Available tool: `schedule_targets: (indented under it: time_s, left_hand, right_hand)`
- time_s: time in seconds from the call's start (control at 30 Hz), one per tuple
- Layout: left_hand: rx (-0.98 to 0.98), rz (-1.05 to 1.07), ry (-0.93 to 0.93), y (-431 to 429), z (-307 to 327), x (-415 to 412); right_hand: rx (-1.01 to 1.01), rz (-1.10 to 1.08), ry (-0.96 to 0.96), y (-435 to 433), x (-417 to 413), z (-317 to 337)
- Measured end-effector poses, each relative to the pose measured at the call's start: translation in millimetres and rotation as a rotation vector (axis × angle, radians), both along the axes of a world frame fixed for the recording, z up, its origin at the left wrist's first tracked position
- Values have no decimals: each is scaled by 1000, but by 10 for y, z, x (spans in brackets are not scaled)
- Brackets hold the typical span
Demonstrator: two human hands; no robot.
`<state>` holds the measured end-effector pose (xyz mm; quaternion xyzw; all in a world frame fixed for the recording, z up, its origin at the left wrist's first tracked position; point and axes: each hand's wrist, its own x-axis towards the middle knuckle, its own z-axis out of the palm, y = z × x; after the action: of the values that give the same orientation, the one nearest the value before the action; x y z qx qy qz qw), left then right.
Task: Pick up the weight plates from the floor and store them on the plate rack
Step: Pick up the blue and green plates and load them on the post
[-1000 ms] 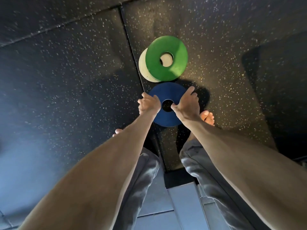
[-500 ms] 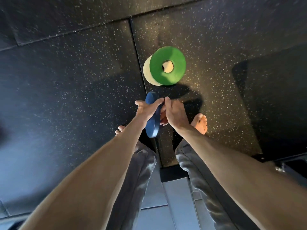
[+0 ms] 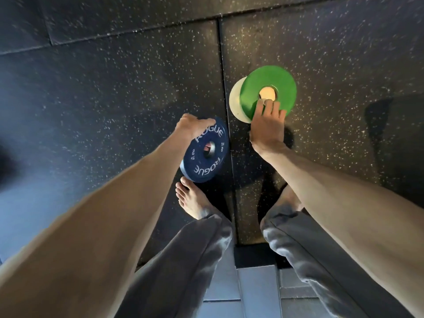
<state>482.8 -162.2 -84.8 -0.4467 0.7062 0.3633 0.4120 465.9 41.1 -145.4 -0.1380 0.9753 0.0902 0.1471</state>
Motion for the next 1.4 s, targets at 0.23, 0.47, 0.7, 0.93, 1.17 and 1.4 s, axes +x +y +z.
schedule_targets:
  time_s: [0.23,0.47,0.7,0.93,1.17,1.4]
  left_hand:
    - [129,-272,-4,-167,70,35]
    - [133,-187,31,22,279,359]
    - [104,-265,6,40,1082,496]
    - [31,-139,50,-295,2538,716]
    - [-73,131,146,-789,4361,1196]
    - [-171,433,212,-1056,5809,2008]
  right_hand:
    - [77,7,18,-51,-190,58]
    - [-41,-22,-464,130,-281,609]
    - [-326,-521,-833,7,-213,1422]
    - [-238,-339,-894,-244,260,2738]
    - [-228,7,-807,-697,282,4610]
    - [-269,309,-737,-1324,480,6001]
